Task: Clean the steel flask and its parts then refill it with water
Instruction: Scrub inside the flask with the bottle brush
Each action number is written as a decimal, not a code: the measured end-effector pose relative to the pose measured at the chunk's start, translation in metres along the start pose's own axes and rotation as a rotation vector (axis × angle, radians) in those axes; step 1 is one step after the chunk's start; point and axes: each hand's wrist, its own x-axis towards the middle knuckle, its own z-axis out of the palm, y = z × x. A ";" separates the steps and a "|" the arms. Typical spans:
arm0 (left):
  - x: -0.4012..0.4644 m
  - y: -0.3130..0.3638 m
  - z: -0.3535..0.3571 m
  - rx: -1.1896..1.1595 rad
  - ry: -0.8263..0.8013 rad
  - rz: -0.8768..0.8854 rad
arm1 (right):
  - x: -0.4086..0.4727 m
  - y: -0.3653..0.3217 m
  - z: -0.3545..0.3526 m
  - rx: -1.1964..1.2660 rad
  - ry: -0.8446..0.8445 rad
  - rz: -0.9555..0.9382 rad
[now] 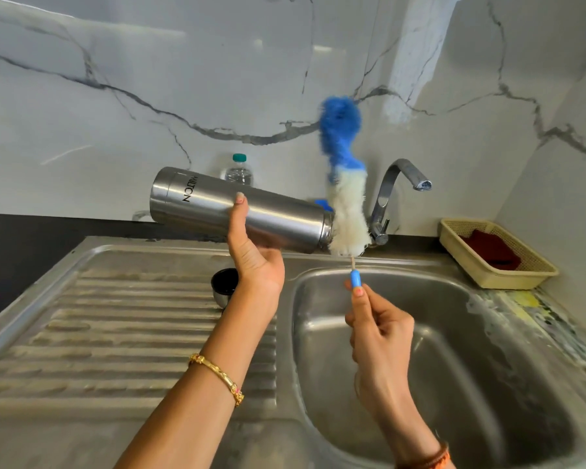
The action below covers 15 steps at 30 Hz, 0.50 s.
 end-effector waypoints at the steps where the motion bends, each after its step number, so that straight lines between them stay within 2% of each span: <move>1: 0.000 0.000 -0.003 -0.005 -0.016 -0.003 | -0.002 0.000 0.001 -0.010 -0.001 -0.002; 5: -0.002 -0.004 -0.006 0.011 0.012 -0.041 | -0.019 0.001 0.003 -0.069 -0.040 -0.033; 10: 0.004 -0.005 0.001 0.069 0.059 -0.072 | 0.003 -0.006 0.007 -0.005 0.025 -0.025; 15: 0.003 -0.003 -0.010 -0.008 -0.069 -0.062 | -0.014 -0.005 0.004 -0.009 -0.018 -0.009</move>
